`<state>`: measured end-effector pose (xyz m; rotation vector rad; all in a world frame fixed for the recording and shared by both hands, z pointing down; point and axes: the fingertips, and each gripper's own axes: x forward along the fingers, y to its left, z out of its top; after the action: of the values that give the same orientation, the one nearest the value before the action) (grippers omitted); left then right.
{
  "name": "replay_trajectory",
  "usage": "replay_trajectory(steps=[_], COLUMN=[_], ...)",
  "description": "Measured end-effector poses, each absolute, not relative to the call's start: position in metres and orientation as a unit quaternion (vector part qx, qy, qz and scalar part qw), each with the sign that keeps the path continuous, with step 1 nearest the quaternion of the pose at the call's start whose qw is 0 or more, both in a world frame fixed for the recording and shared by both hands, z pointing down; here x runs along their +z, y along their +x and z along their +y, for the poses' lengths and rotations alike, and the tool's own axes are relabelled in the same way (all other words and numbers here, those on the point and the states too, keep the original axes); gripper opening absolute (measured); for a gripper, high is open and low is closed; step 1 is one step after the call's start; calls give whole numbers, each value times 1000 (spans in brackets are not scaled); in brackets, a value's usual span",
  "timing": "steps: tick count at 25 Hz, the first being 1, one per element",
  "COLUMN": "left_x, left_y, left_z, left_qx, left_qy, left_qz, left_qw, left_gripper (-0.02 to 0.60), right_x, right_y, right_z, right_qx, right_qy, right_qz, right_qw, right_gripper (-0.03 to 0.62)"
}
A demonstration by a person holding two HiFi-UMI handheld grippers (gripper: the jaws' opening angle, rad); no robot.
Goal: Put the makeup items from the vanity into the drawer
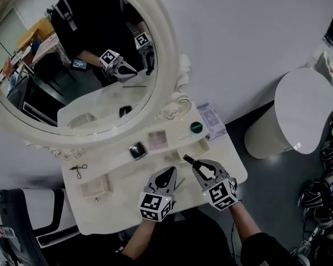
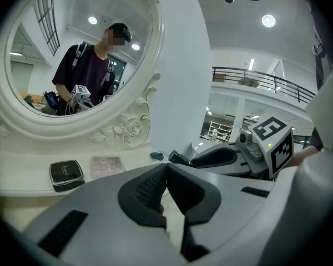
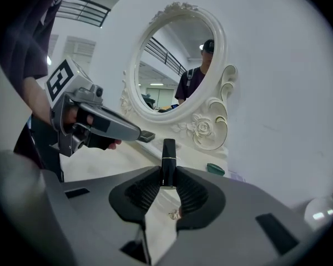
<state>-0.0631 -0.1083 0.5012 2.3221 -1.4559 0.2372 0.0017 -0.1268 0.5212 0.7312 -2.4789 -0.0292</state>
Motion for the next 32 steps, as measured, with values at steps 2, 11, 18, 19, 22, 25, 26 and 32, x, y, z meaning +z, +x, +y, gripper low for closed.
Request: replay_trajectory(steps=[2, 11, 18, 19, 22, 25, 26, 32], left_x=[505, 516, 531, 533, 543, 551, 552, 554], left_y=[-62, -62, -61, -61, -61, -60, -60, -63], left_z=[-114, -129, -136, -137, -137, -135, -135, -132], left_qx=[86, 89, 94, 94, 96, 97, 96, 99], left_qy=[821, 815, 814, 813, 811, 809, 809, 805], left_qz=[-529, -533, -527, -527, -526, -527, -527, -530], left_qw=[198, 212, 226, 228, 236, 241, 242, 248], left_gripper=[15, 15, 15, 15, 15, 15, 15, 15], right_x=[527, 549, 568, 571, 581, 589, 590, 585], right_y=[3, 2, 5, 5, 4, 4, 4, 4], right_z=[-133, -154, -169, -172, -179, -185, -186, -187], right_qx=[-19, -75, -106, -110, -115, -119, -117, -97], right_qy=[254, 204, 161, 153, 132, 124, 124, 138], right_qz=[-924, -919, -913, -912, -909, -906, -906, -913], right_qw=[284, 328, 360, 365, 377, 387, 388, 372], right_gripper=[104, 104, 104, 104, 104, 104, 104, 106])
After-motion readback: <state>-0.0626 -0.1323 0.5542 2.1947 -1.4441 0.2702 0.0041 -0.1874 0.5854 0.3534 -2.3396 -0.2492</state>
